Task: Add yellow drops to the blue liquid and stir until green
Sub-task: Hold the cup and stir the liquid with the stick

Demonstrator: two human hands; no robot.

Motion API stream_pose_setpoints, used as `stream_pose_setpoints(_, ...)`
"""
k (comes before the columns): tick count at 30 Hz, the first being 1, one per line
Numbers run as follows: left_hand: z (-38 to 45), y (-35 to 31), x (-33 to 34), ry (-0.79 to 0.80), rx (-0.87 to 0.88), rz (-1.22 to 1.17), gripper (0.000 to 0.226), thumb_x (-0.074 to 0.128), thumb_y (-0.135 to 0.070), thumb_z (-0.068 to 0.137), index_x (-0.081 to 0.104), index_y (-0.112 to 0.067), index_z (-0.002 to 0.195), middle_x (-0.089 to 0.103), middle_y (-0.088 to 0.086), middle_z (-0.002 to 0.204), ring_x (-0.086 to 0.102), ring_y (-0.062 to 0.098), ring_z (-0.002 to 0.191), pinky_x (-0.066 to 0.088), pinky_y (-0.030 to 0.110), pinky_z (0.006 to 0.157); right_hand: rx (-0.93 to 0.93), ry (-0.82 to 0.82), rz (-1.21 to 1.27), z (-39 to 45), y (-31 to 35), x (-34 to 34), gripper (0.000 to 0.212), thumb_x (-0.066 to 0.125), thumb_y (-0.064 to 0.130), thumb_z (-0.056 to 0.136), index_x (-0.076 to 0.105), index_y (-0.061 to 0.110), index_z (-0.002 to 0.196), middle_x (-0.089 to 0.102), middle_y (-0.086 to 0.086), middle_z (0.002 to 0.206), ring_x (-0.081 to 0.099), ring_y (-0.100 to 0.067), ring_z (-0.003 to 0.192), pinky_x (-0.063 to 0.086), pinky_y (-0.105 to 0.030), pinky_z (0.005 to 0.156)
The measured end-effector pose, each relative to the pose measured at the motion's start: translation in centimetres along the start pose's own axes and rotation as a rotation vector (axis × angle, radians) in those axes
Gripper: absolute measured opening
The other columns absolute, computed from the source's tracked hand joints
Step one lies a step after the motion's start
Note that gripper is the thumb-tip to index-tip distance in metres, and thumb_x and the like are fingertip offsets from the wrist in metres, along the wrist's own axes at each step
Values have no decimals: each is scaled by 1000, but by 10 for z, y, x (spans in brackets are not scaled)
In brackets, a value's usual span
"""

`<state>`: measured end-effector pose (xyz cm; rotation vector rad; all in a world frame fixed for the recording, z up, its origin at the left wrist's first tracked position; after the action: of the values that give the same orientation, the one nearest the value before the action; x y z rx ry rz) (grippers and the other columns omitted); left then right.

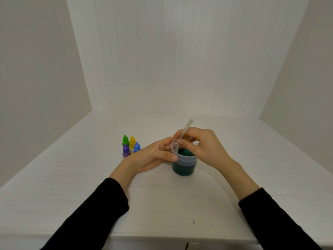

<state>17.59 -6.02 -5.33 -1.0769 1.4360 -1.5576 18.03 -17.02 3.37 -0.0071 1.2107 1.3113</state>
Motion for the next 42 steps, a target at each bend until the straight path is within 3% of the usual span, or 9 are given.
stream_pose_setpoints(4,-1,0,0,-6,-8,5,71,71,-8,73,46,-17,139,61,-3,134,55,15,126,48,29,97,-19,-13,-123,0,1,-5,15,57,22,92,68,25,101,68,10,99,63,-10,84,54,-29,79)
stream_pose_setpoints(9,-1,-1,1,0,-2,6,69,73,-13,70,51,-19,135,60,3,136,54,18,127,47,28,96,-32,-48,-269,-1,2,-15,15,58,20,89,70,26,97,69,8,87,62,-12,74,55,-31,71)
stream_pose_setpoints(13,-1,0,0,-2,-3,17,65,68,-6,75,49,-20,136,62,-2,133,57,13,123,49,26,93,-53,-24,-159,-4,5,-14,15,62,13,83,72,23,87,67,5,74,60,-14,68,54,-36,66)
stream_pose_setpoints(18,0,1,-2,-6,3,28,59,60,1,80,50,-20,134,62,-2,133,57,15,124,48,29,98,-67,15,28,-7,9,-10,14,67,9,81,75,20,84,70,3,75,61,-15,69,51,-30,67)
stream_pose_setpoints(24,0,-1,0,7,25,35,69,60,2,80,41,-16,144,49,7,147,45,24,136,34,47,115,-25,18,115,-4,6,-1,11,70,17,83,73,17,93,73,2,84,67,-10,79,54,-26,78)
stream_pose_setpoints(29,0,-1,1,12,18,11,75,60,2,80,36,-22,148,54,-6,142,49,15,133,42,37,108,3,-1,24,-1,2,0,13,64,20,87,70,20,99,72,6,93,66,-9,89,54,-30,85)
stream_pose_setpoints(33,0,-1,1,5,5,8,69,65,-2,79,43,-18,142,60,-5,135,54,12,127,48,27,97,-11,-13,-95,0,3,-4,14,59,20,91,69,22,101,69,7,98,64,-11,87,54,-32,83)
stream_pose_setpoints(37,-1,0,1,5,0,-7,68,72,-11,72,50,-19,135,62,1,134,55,16,126,47,27,95,-37,-41,-215,-2,5,-13,16,57,19,91,69,24,101,69,7,94,62,-11,80,54,-32,77)
stream_pose_setpoints(42,0,2,-2,-5,-6,6,59,61,0,80,49,-19,135,63,-1,132,57,14,123,48,24,94,-26,-38,-248,-3,5,-16,14,60,16,86,71,23,91,68,3,80,60,-17,71,54,-37,69)
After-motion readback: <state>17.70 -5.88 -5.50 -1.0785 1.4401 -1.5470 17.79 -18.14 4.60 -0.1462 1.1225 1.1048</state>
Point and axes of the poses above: each hand's wrist, its own z-axis towards the middle knuckle, its own x-axis out of the palm, y = z × x, the point moved 8 cm from there along z, towards the middle knuckle
